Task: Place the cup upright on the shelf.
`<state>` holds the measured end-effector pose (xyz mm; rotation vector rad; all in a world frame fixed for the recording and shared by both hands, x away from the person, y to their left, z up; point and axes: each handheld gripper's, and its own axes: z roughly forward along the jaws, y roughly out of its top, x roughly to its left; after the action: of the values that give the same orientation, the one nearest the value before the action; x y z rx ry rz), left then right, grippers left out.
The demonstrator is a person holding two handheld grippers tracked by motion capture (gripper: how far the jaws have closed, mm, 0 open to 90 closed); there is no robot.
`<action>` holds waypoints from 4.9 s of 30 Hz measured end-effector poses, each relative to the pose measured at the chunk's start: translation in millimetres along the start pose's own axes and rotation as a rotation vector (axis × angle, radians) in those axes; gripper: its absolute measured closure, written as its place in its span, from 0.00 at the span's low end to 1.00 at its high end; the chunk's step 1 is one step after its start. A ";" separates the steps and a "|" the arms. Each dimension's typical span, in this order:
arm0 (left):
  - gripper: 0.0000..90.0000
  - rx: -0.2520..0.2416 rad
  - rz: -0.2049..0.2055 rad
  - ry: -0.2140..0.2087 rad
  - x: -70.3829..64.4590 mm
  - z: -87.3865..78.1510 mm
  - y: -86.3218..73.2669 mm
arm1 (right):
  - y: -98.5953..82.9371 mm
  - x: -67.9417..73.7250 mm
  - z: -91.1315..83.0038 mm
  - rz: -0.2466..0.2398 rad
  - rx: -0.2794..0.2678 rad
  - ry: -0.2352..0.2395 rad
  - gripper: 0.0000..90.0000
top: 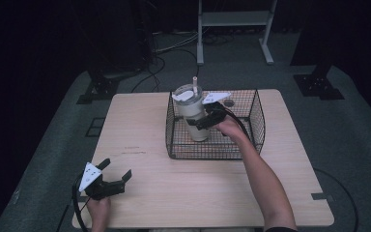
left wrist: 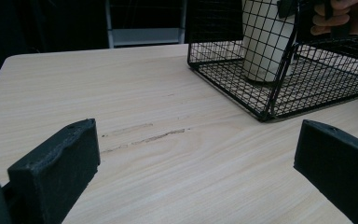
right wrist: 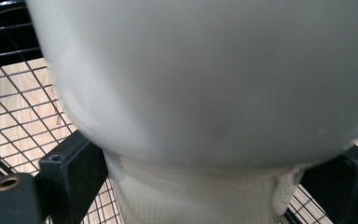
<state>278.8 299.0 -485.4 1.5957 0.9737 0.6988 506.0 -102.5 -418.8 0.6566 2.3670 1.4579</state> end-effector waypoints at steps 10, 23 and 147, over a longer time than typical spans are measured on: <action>0.00 0.003 0.004 0.002 -0.6 0.7 0.0 | -8.3 -4.3 -13.6 -0.005 0.016 -0.017 0.09; 0.00 0.004 0.005 0.003 -1.1 0.8 -0.1 | -7.1 -0.4 -16.0 -0.027 0.030 -0.029 0.09; 0.00 0.025 0.026 0.016 -3.8 3.1 0.2 | -17.0 35.2 -163.7 -0.021 0.092 -0.087 0.10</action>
<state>279.6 294.2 -485.7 1.6291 0.9781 0.7205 396.2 -216.0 -360.5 0.7001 2.3779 1.2920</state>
